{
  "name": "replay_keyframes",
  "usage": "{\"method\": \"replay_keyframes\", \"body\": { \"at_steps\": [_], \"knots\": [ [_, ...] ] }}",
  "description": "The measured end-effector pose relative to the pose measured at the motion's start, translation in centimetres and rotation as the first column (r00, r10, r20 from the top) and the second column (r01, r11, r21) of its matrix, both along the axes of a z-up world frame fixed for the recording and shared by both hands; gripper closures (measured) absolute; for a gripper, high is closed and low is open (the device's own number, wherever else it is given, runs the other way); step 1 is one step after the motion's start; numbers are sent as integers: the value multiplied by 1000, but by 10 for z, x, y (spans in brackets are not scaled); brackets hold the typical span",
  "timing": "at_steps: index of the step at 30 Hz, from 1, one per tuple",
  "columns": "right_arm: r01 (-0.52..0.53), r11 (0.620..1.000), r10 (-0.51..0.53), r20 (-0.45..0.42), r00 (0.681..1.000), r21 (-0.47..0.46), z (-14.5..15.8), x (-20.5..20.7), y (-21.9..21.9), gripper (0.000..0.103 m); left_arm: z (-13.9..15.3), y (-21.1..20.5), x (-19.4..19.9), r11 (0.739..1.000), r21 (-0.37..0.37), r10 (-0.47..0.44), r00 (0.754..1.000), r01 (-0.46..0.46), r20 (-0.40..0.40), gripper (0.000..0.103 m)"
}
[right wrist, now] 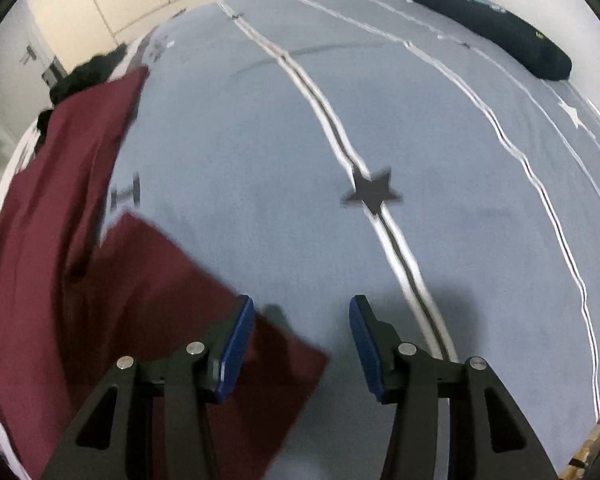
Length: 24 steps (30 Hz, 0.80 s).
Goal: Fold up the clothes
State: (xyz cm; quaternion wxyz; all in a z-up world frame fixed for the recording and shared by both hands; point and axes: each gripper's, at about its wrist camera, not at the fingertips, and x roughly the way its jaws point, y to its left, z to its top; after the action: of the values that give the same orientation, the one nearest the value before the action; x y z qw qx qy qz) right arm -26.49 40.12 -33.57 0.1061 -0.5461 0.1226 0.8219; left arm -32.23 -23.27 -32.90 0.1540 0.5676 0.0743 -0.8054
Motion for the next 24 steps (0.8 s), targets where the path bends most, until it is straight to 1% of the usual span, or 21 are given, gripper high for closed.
{"method": "replay_keyframes", "body": {
  "at_steps": [1, 3, 5, 7, 9, 12, 15, 18, 21, 23, 24],
  "knots": [
    [-1, 1000, 1, 20, 1000, 14, -7, 5, -2, 57, -3, 2, 3, 1000, 2, -9, 1000, 9, 5, 94],
    [14, 1000, -13, 37, 999, -19, -19, 11, -2, 57, -9, 5, 7, 1000, 5, -25, 1000, 25, 16, 94],
    [37, 999, -36, 25, 999, -36, -22, 13, -3, 57, -14, 7, 6, 999, 4, -38, 999, 38, 27, 94],
    [40, 996, -39, 11, 999, -75, -20, 11, -7, 60, -16, 8, 5, 999, 5, -40, 999, 39, 31, 94],
    [32, 997, -31, 21, 999, -63, -21, 8, -10, 85, -16, 9, 3, 999, 9, -42, 999, 41, 29, 94],
    [25, 999, -24, 29, 999, -27, -19, 4, -12, 99, -15, 9, -2, 999, 6, -49, 998, 49, 25, 94],
    [61, 998, -61, 32, 998, 9, -14, 3, -6, 101, -13, 9, -8, 999, 8, -43, 999, 43, 14, 94],
    [91, 996, -91, 48, 995, 4, -17, 3, 3, 101, -11, 11, -15, 999, 7, -44, 999, 43, 8, 94],
    [75, 997, -77, 72, 994, 37, -20, 0, 2, 100, -7, 14, -18, 999, -1, -47, 999, 47, 3, 94],
    [100, 988, -110, 82, 991, 117, -9, -7, 4, 100, 0, 16, -24, 999, 0, -44, 999, 44, -10, 94],
    [121, 983, -131, 65, 989, 140, -1, -9, 7, 94, 3, 17, -30, 999, -2, -45, 999, 45, -17, 94]
  ]
}}
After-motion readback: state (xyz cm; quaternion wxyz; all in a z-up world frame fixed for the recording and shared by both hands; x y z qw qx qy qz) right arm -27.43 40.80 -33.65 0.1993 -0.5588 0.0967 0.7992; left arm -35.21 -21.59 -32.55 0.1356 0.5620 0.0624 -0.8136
